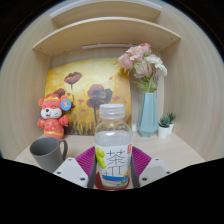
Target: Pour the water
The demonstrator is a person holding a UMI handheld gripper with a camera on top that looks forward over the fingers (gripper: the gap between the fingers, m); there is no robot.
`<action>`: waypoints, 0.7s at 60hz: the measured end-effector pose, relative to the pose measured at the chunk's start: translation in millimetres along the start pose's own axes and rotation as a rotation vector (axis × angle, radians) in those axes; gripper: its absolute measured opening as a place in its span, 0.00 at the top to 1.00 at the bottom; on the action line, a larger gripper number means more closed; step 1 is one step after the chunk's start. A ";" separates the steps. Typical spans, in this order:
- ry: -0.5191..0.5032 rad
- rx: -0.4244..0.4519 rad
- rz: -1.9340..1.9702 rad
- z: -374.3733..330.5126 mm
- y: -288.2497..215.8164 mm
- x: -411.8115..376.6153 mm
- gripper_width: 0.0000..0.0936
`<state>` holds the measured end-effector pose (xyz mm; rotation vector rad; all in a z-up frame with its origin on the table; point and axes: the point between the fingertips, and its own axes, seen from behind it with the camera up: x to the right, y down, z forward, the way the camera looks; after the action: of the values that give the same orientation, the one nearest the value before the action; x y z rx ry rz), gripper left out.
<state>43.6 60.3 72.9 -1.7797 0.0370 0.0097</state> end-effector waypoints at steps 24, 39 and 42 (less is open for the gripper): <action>0.042 -0.088 -0.016 -68.5 24.1 0.5 0.10; -0.019 -0.136 0.017 -149.9 47.8 -49.0 0.10; -0.027 -0.133 0.014 -162.5 44.1 -55.7 0.09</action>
<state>-15.6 -106.7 65.1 -1.9124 0.0301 0.0476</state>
